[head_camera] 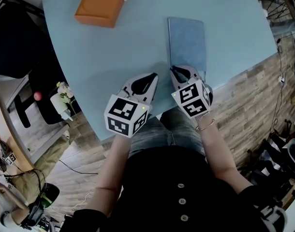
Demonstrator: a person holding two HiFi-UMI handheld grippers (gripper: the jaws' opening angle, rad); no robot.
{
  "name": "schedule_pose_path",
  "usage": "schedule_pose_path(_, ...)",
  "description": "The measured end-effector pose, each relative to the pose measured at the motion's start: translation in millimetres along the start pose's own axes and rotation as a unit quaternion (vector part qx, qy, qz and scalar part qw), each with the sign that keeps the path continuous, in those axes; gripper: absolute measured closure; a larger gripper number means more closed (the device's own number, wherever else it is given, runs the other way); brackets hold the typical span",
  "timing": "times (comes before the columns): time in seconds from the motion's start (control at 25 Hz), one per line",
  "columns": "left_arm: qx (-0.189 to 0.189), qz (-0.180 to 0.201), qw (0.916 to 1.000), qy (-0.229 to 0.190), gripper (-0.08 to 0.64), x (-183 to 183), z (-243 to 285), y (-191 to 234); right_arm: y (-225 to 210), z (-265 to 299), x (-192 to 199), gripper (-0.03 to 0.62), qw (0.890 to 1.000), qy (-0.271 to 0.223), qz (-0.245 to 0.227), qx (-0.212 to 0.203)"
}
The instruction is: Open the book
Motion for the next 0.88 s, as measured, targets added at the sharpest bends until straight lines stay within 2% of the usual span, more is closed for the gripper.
schedule_pose_path(0.28,-0.029,-0.002,0.9996,0.002,0.548,0,5,-6,-4,-8,-4,0.578,0.999,-0.034,0.016,-0.036)
schedule_pose_path(0.88,-0.06,0.011,0.9981,-0.009,0.548,-12,19,-31,-22,-52,-19,0.581,0.992,-0.105,0.015,-0.062)
Point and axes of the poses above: the fingertips, and each gripper's own axes: z forward along the fingers, y to its left, x out of its underside, the point moved 2 cm from there along -z, backward along the fingers, and after that the axes turned 6 degrees about y, right-handed, at the moved point
